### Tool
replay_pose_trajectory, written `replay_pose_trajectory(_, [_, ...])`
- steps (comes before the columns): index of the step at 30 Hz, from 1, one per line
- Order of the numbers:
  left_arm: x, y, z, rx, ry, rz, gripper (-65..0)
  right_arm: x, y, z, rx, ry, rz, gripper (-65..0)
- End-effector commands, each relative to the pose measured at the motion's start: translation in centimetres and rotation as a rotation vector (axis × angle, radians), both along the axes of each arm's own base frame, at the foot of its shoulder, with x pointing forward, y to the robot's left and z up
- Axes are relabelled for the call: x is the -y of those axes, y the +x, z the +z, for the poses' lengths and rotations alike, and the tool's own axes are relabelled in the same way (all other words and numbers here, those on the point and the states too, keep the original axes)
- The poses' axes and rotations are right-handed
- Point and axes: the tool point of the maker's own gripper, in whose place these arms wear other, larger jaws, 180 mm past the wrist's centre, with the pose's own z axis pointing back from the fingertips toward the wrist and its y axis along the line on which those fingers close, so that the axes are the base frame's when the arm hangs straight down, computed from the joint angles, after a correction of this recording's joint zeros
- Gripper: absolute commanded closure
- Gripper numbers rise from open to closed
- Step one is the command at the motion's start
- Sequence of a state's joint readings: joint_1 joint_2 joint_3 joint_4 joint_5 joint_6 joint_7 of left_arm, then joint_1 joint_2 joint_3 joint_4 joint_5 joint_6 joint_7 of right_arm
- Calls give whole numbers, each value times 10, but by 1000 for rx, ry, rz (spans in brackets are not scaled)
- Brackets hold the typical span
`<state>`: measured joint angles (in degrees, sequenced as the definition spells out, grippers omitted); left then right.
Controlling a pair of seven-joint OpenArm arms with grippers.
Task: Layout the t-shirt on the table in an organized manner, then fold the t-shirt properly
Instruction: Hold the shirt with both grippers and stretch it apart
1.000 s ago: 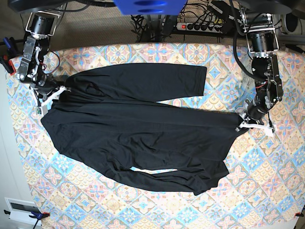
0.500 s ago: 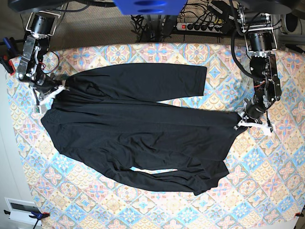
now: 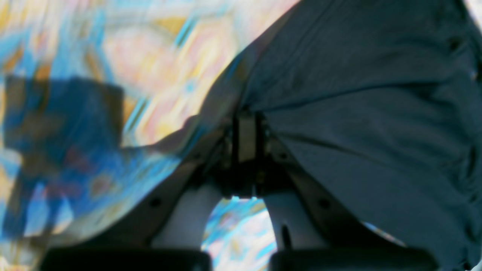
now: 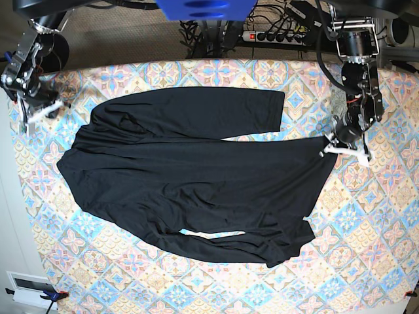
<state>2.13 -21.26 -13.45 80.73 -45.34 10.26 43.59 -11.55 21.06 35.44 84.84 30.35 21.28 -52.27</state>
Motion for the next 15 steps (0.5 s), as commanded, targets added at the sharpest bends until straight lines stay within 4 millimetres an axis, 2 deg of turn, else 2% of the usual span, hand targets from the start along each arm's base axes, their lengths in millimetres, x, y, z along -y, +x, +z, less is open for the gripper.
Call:
replay_pose_trajectory(1, [-13, 10, 16, 44, 36, 1, 0, 7, 13, 19, 61, -30, 15, 0])
replay_pose_trajectory(5, [-32, -2, 15, 18, 78, 8, 0, -4, 16, 14, 47, -21, 47, -14])
replay_pose_trajectory(9, [-63, -4, 26, 40, 102, 80, 0, -43, 57, 20, 87, -6, 168, -100])
replay_pose_trajectory(11, [-70, -3, 31, 53, 106, 101, 0, -59, 76, 27, 111, -4, 217, -149])
replay_pose_trajectory(13, [-73, -3, 33, 56, 107, 108, 0, -70, 86, 29, 112, -20, 260, -192])
replay_pose_trajectory(15, [-75, -3, 34, 57, 110, 108, 0, -78, 88, 24, 92, -39, 293, -226])
